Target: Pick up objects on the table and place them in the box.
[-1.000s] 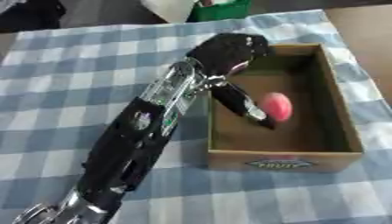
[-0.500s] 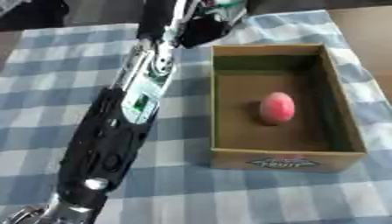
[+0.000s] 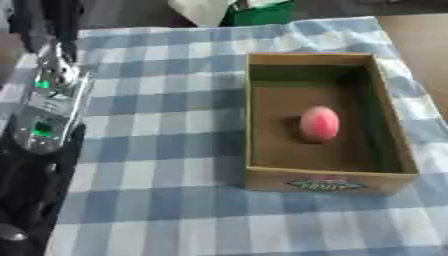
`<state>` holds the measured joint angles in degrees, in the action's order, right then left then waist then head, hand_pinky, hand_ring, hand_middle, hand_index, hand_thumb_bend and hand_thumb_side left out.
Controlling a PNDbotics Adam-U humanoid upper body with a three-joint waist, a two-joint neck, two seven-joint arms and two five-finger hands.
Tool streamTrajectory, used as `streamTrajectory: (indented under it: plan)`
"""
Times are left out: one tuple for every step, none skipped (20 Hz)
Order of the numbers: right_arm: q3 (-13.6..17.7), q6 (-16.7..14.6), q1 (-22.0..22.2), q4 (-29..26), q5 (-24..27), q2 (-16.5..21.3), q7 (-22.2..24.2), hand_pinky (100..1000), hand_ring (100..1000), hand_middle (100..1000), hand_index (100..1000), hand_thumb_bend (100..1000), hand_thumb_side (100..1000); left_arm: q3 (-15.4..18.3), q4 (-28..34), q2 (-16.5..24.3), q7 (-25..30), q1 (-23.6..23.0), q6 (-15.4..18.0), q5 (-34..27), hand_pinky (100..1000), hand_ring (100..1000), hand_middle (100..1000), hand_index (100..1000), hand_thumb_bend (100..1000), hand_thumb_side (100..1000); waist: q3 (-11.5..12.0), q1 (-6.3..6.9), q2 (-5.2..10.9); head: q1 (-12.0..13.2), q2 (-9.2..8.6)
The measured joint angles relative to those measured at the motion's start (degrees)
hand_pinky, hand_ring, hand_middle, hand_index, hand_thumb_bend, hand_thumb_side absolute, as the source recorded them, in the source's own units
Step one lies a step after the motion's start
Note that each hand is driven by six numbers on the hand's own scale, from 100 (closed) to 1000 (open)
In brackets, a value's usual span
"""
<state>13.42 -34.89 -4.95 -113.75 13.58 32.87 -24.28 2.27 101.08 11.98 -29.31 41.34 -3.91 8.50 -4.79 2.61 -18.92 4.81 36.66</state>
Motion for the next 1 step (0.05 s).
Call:
streamTrajectory:
  plan:
    - [0.0, 0.0, 0.2, 0.0, -0.5, -0.1, -0.3, 796, 821, 756, 910, 100, 1000, 0.9, 1.9, 0.7, -0.9, -1.4, 0.5, -2.4, 382, 511, 604, 705, 142, 733, 0.3, -0.13, 0.00, -0.3, 0.00]
